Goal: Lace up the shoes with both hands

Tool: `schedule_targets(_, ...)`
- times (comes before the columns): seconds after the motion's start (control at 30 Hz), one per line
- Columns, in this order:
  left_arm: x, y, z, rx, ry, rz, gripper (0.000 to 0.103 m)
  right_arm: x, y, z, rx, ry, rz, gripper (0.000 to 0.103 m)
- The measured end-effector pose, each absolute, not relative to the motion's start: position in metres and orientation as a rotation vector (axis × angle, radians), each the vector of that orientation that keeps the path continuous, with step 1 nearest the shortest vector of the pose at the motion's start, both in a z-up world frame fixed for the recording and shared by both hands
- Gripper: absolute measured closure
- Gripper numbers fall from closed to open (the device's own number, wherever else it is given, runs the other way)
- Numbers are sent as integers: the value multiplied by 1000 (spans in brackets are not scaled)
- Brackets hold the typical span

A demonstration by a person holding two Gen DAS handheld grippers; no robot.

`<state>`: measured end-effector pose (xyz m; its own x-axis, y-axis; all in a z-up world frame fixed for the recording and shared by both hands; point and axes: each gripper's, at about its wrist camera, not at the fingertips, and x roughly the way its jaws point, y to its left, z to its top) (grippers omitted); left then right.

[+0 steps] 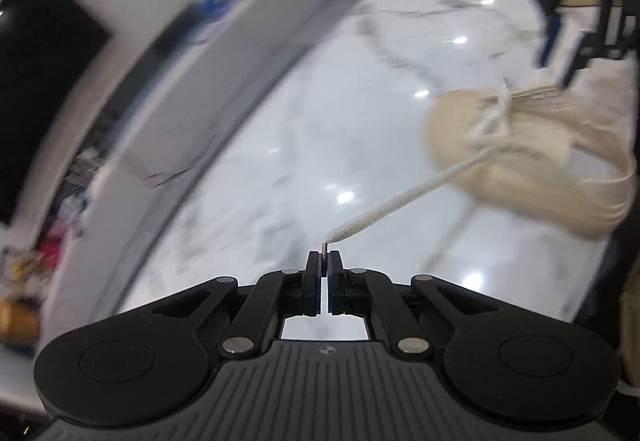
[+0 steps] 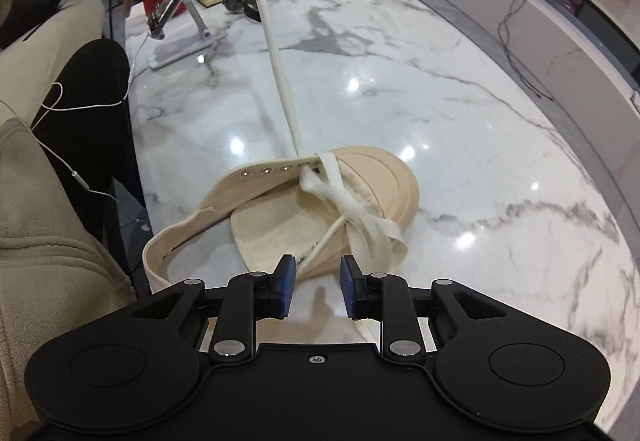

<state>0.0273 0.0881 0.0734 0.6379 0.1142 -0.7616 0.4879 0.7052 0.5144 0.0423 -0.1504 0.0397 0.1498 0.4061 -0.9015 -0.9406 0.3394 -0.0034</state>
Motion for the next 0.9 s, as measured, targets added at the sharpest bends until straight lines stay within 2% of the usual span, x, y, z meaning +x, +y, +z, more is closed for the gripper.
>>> schedule_targets(0.5,11,176,170,764,767,311,100,29,-149,42,-730,958,1075,80)
schedule_targets(0.9,19,113,137,843,806,36,101,25,-138,47,-715,942,1115,80)
